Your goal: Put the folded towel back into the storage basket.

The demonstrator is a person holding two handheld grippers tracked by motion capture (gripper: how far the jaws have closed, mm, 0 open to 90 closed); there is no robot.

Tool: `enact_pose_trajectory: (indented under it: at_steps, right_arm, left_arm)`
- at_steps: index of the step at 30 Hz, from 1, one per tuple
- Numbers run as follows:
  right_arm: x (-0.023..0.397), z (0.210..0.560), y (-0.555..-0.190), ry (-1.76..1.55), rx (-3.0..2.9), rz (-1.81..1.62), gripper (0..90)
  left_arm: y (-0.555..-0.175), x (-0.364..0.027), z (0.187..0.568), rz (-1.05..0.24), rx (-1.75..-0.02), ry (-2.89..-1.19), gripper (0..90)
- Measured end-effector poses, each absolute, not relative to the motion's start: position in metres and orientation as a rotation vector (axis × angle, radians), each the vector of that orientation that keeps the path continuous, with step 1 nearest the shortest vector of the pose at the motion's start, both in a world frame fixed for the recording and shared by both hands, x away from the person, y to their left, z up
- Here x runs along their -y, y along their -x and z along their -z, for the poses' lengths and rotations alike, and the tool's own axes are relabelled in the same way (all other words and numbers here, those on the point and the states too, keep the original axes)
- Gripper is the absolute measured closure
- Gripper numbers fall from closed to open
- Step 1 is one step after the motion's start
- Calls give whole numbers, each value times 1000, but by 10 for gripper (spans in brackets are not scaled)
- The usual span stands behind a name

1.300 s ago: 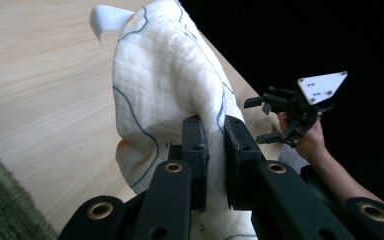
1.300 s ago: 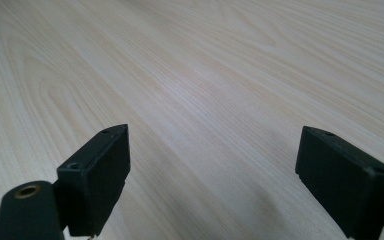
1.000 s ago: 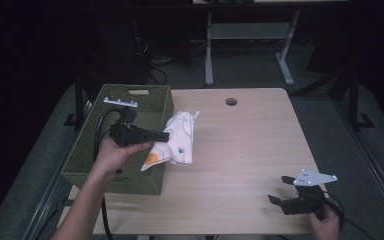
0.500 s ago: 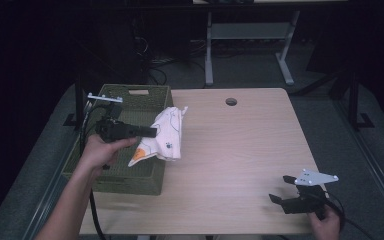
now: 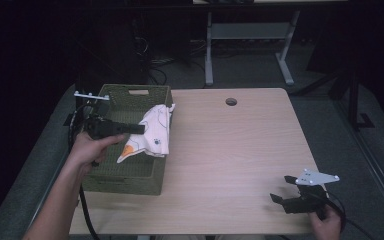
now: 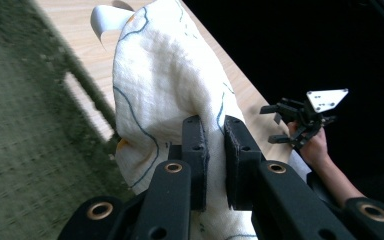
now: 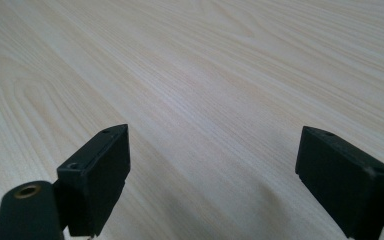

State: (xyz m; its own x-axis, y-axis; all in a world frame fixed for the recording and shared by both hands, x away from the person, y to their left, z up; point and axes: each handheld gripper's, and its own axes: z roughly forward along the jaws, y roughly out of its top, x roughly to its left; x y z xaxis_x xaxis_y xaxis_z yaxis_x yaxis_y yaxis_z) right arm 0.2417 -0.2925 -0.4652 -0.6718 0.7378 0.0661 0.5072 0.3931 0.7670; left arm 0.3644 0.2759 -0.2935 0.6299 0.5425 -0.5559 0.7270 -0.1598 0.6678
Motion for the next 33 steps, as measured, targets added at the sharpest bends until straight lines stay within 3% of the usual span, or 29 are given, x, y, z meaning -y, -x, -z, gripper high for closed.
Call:
enact_pose_trajectory:
  at_steps: [13,33]
  right_arm:
    - [291,467,-243,-1094,-2376,-1141,138]
    - [289,472,-248,-1127,-2388,-1139,138]
  left_arm:
    - [-365,-303,299,202,-1057,-1835,823]
    - [-406,-331,343,190,-1134,-1956,811]
